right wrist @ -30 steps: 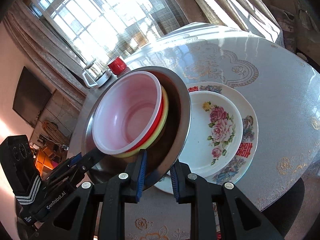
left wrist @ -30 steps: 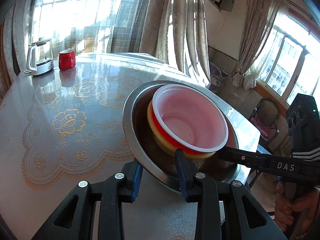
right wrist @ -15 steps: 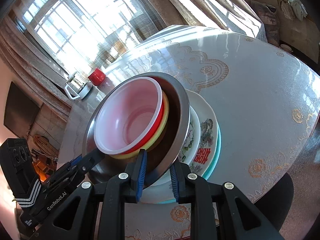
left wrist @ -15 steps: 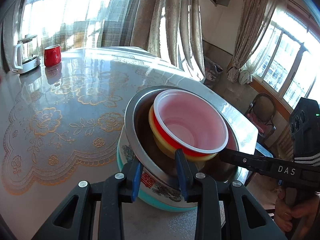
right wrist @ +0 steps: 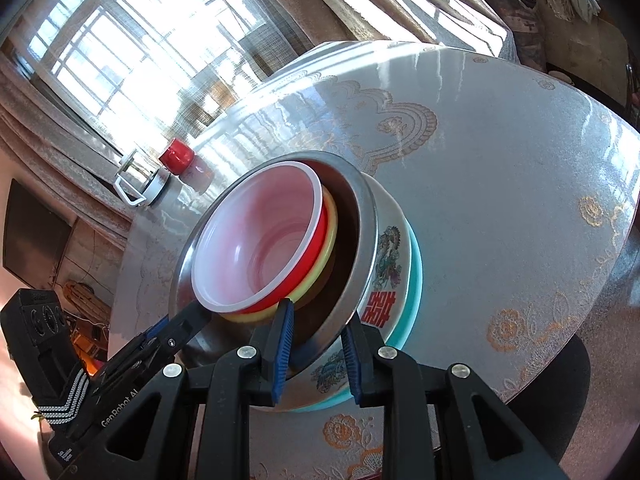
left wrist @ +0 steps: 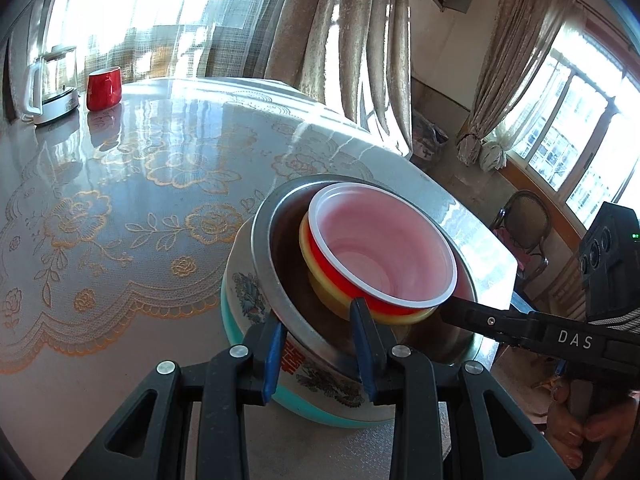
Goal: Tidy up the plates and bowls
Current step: 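Lower the steel bowl onto the rose plate with both grippers, then open both grippers and pull them back from the steel bowl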
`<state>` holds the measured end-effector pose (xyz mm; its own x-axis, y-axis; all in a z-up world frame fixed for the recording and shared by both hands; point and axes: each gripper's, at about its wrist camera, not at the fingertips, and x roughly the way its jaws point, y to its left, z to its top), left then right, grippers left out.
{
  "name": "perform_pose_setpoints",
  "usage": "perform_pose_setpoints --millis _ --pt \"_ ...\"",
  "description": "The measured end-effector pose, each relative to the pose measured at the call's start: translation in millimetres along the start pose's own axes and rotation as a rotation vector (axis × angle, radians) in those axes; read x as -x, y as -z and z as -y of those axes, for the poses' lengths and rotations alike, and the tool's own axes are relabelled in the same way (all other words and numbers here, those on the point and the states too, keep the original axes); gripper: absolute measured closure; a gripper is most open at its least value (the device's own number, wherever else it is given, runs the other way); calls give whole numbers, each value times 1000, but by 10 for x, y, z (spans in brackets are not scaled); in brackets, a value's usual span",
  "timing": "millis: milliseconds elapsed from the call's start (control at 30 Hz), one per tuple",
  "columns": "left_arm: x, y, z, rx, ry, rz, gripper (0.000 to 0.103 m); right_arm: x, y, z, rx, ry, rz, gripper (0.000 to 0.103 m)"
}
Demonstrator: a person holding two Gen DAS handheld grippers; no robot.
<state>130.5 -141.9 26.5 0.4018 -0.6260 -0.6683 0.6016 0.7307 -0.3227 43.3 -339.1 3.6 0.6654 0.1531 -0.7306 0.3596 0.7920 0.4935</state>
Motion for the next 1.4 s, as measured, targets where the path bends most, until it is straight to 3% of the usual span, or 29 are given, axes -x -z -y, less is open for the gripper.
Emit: perform_pose_setpoints --millis 867,967,1100,1400 --pt "125 67 57 -5 -54 16 67 48 64 -6 13 24 35 78" --pt "169 85 83 -20 -73 25 64 57 68 -27 23 31 41 78" --pt "218 125 99 -36 -97 40 50 82 91 -11 23 38 63 74" --pt "274 206 114 -25 -93 50 44 146 135 -15 52 41 91 71"
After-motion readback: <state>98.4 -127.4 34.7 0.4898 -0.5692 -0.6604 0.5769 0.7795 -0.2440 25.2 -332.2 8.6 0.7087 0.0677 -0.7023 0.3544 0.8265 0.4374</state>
